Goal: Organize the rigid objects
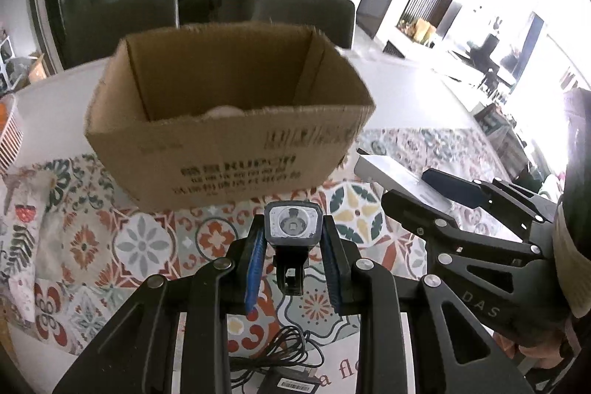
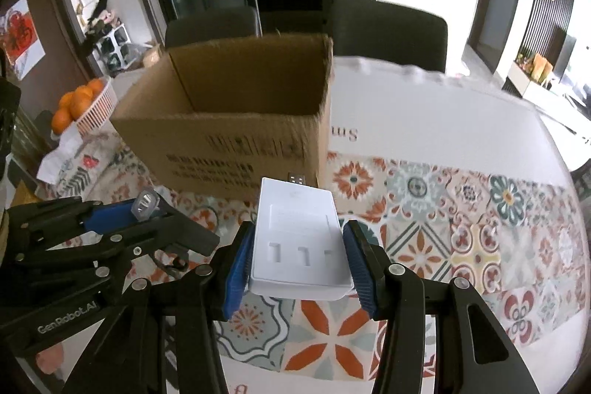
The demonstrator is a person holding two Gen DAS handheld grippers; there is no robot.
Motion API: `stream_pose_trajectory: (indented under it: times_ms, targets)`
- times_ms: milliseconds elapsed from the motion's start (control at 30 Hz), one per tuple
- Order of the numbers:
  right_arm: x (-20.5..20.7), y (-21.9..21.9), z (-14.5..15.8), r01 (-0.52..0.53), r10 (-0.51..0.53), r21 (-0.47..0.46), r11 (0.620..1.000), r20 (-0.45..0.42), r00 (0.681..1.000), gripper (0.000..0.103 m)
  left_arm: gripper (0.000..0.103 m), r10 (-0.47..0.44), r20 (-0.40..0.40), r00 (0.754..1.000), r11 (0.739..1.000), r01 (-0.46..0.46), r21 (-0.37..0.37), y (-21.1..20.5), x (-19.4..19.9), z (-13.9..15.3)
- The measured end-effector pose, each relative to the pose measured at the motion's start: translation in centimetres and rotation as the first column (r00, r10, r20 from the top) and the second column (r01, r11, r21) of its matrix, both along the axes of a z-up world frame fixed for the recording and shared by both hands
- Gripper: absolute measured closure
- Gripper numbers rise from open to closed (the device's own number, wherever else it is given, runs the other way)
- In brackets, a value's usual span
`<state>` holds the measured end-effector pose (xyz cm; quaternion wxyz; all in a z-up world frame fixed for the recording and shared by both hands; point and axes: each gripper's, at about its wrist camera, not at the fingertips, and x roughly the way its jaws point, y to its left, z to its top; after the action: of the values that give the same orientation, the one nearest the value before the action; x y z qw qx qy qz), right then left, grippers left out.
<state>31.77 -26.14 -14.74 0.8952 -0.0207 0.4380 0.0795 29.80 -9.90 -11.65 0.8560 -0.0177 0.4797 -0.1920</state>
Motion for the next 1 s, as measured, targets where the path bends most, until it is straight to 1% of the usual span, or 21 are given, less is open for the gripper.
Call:
stream_pose_trajectory:
  times_ms: [167, 333, 467, 667, 867, 1000]
  targets:
    - [-0.3, 0.9, 1.7, -0.006, 0.006, 0.002, 1.000, 0.042, 0.999, 0.053, 0.074, 0.014, 0.058, 0.998, 1.000, -0.014, 0.004, 1.0, -0.5, 2.2]
    - [-0.4, 1.8, 3.3, -0.011, 0.009, 0.023, 1.000, 0.082, 0.997, 0.053, 0.074, 0.031, 0.096, 0.995, 1.000, -0.031, -0.006, 2.0, -0.7, 3.8]
    - [-0.4, 2.5, 4.5, -0.013, 0.009, 0.041, 0.999, 0.113, 0.994, 0.053, 0.074, 0.048, 0.131, 0.990, 0.999, -0.047, -0.009, 2.9, -0.6, 5.3]
    - [0.1, 3.9, 6.5, -0.028, 0.020, 0.045, 0.999, 0.163, 0.986, 0.053, 0.074, 0.073, 0.181, 0.981, 0.997, -0.073, -0.009, 4.0, -0.4, 7.3]
    - [0.8, 4.9, 8.2, -0.053, 0.042, 0.048, 0.997, 0.201, 0.979, 0.053, 0.074, 0.091, 0.209, 0.974, 0.996, -0.087, -0.029, 5.0, 0.4, 8.8]
    - [1.5, 5.4, 9.1, -0.062, 0.052, 0.041, 0.997, 0.217, 0.975, 0.053, 0.074, 0.100, 0.231, 0.968, 0.995, -0.097, -0.027, 5.3, 1.1, 9.5]
